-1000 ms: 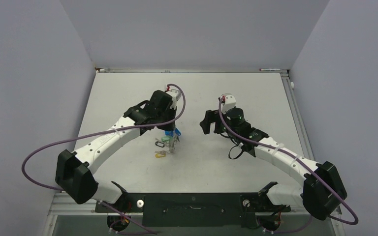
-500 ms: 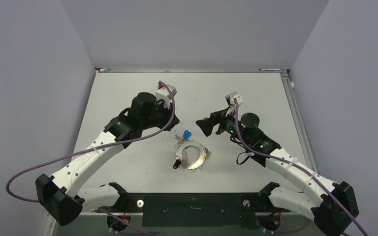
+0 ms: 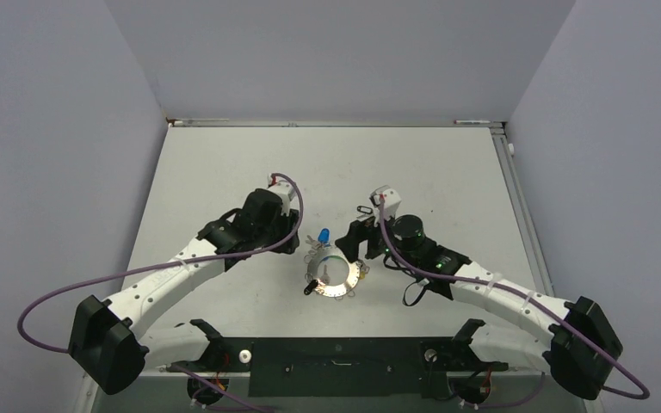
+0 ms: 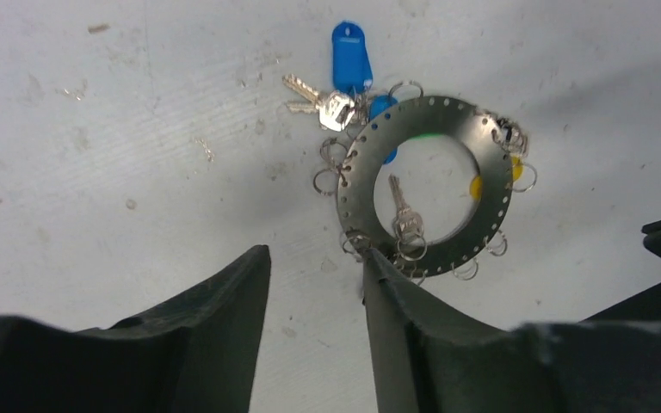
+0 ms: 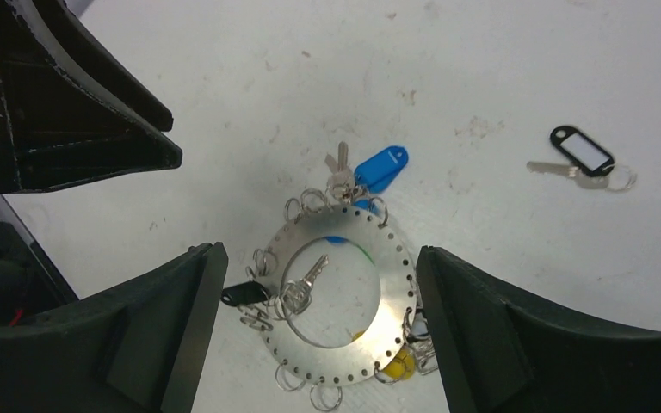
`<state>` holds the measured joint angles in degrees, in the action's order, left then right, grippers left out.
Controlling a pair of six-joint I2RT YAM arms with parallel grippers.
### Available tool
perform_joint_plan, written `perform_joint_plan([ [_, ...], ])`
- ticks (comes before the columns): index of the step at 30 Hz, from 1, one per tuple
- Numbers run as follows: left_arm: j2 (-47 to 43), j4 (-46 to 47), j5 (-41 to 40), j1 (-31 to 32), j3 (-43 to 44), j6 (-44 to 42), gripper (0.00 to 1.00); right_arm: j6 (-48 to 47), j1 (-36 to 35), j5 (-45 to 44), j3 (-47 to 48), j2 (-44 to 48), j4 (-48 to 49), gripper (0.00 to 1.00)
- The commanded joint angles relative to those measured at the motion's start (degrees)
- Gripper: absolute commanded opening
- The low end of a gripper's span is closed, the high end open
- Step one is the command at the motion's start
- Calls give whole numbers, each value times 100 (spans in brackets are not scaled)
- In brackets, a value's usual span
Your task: Put the keys on the keyring
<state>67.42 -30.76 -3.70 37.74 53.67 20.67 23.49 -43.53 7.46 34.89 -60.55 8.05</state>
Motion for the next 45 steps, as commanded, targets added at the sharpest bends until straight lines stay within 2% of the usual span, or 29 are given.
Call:
perform_joint_plan([
  [1, -56, 436, 342, -13, -564, 530, 45, 59, -569, -726, 17, -363, -311, 84],
  [3, -28, 813, 680, 12, -884, 695, 49, 85, -691, -868, 3, -532, -323, 84],
  [7, 186, 1335, 786, 65, -1313, 916, 49, 93, -757, -531, -37, -875, -157, 85],
  [15, 567, 2240, 757, 196, -1876, 1085, 41, 122, -779, -517, 184, -1538, -364, 84],
  [31, 1184, 3388, 791, 485, -2193, 878, 36, -30, -775, -720, 221, -1523, -560, 85],
  [35, 1312, 3521, 933, 644, -2125, 952, 27, -37, -780, -729, 219, -1493, -587, 84],
  [39, 1184, 3317, 925, 830, -1931, 988, 26, -45, -778, -904, 221, -1414, -625, 85],
  [41, 922, 2987, 593, 841, -1810, 962, 31, -55, -777, -928, 211, -1366, -630, 85],
  [43, 678, 2581, 73, 793, -1705, 948, 44, -69, -780, -931, 202, -1334, -623, 85],
  [45, 480, 2368, -410, 705, -1647, 936, 52, -85, -769, -930, 221, -1353, -605, 85],
])
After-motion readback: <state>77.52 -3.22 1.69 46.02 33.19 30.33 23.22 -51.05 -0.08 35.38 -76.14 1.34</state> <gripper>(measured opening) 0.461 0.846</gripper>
